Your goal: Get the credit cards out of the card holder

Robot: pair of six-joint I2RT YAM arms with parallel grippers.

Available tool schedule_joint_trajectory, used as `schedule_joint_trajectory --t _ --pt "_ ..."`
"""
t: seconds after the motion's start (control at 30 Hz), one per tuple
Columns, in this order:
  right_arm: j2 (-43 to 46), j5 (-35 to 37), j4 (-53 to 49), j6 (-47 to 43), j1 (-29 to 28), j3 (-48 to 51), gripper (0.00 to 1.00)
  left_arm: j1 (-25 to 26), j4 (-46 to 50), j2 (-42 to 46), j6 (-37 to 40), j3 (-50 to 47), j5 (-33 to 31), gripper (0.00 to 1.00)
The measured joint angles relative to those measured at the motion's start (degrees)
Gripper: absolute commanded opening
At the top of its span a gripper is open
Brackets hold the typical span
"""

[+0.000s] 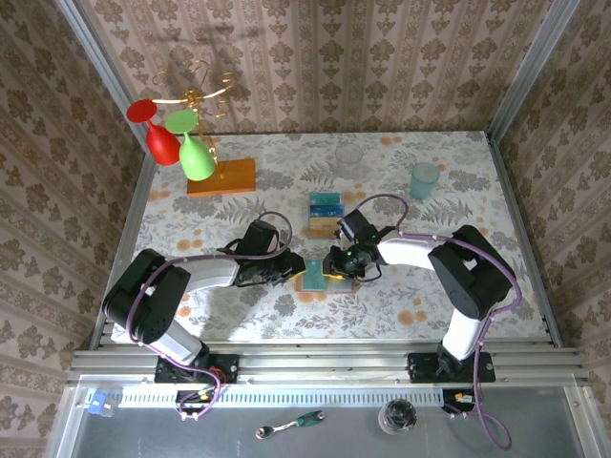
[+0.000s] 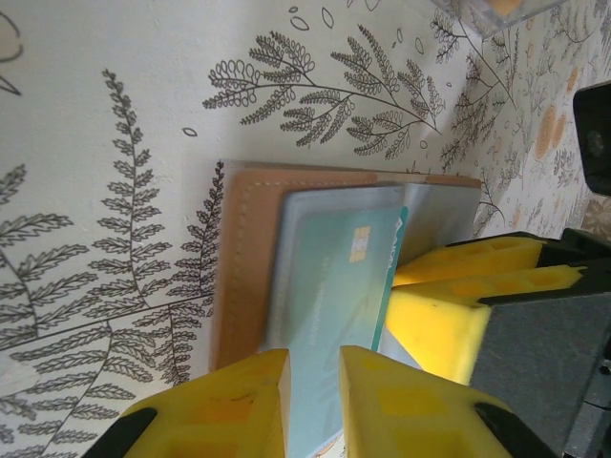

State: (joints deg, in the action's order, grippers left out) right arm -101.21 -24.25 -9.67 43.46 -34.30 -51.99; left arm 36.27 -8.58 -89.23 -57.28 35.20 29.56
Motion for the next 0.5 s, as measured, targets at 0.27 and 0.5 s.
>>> schedule_joint_trajectory --t 0.27,0.5 --pt "0.0 -0.2 0.8 -1.3 0.0 0.4 0.24 0.0 0.1 0.0 0.2 0.0 0.0 0.14" --pt "0.3 -0.2 0.7 -1.3 0.0 0.4 0.24 0.1 2.6 0.0 1.6 0.2 -0.7 0.1"
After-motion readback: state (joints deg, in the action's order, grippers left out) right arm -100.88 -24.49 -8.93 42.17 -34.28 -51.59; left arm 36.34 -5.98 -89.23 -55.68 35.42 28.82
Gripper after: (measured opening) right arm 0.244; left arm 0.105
